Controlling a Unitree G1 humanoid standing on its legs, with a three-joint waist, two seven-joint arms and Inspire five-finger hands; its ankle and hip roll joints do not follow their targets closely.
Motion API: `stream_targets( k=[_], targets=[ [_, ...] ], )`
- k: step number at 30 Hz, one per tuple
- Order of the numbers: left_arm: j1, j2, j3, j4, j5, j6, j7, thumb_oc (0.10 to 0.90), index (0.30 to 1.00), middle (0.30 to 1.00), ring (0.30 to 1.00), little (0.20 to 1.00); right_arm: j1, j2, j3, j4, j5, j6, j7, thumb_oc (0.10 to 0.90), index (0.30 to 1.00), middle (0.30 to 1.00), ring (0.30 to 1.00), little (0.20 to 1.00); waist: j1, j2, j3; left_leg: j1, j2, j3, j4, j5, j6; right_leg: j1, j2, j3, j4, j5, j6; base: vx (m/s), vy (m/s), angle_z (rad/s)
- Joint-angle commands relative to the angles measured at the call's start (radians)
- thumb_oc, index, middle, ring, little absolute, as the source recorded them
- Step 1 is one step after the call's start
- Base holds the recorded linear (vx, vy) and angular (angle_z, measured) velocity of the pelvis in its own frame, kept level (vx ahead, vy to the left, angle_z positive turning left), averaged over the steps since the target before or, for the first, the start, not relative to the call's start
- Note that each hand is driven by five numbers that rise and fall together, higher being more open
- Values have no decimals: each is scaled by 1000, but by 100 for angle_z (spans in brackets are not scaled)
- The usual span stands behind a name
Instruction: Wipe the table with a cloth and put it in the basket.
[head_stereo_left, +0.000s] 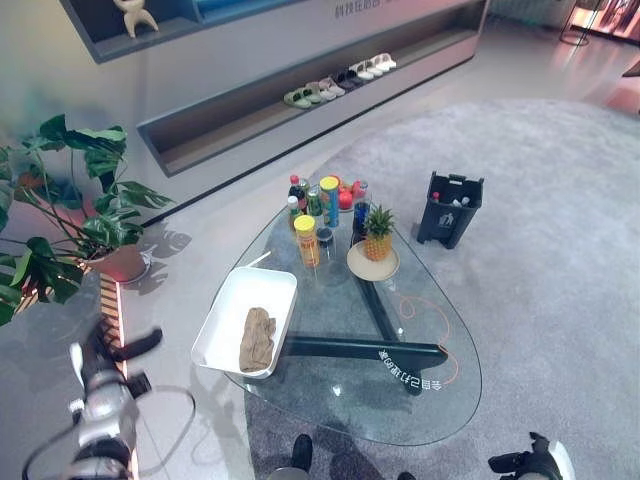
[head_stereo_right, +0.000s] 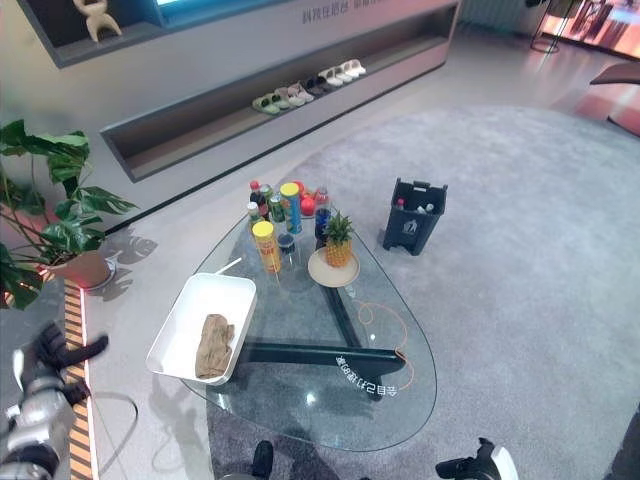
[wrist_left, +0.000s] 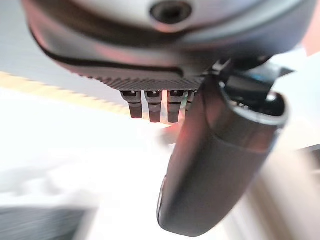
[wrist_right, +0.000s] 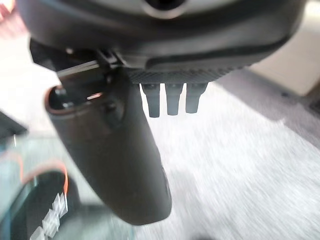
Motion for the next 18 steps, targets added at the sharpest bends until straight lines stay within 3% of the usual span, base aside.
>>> stream_targets(
  k=[1,6,12,18],
  targets=[
    [-63,13,-33,95,160,22,-86,800,900,900,900,900,-18,-10,22,57,-45,82,148,800,900,900,900,900,14,-30,2,108,-57,81,-1,-150,17,-40,4,26,-5,65,6,35,23,-3],
    [-16,-89,-129,169,296,155,-193,800,900,900,900,900,-36,16,59,103,-149,185,263,800,900,900,900,900,11,-28,-13,135,-54,94,-1,-158,17,-11,6,27,-23,70,3,37,36,-5],
    [-13,-123,-257,175,493,197,-179,800,900,900,900,900,-57,32,108,107,-199,225,291,800,900,900,900,900,0,-24,-14,152,-47,111,-1,-163,18,-1,7,28,-20,68,0,19,33,-7],
    [-32,-130,-334,160,539,205,-176,800,900,900,900,900,-70,39,135,96,-185,234,289,800,900,900,900,900,-8,-24,-13,158,-44,119,-1,-165,17,3,9,28,-18,64,-1,7,6,-5]
  ],
)
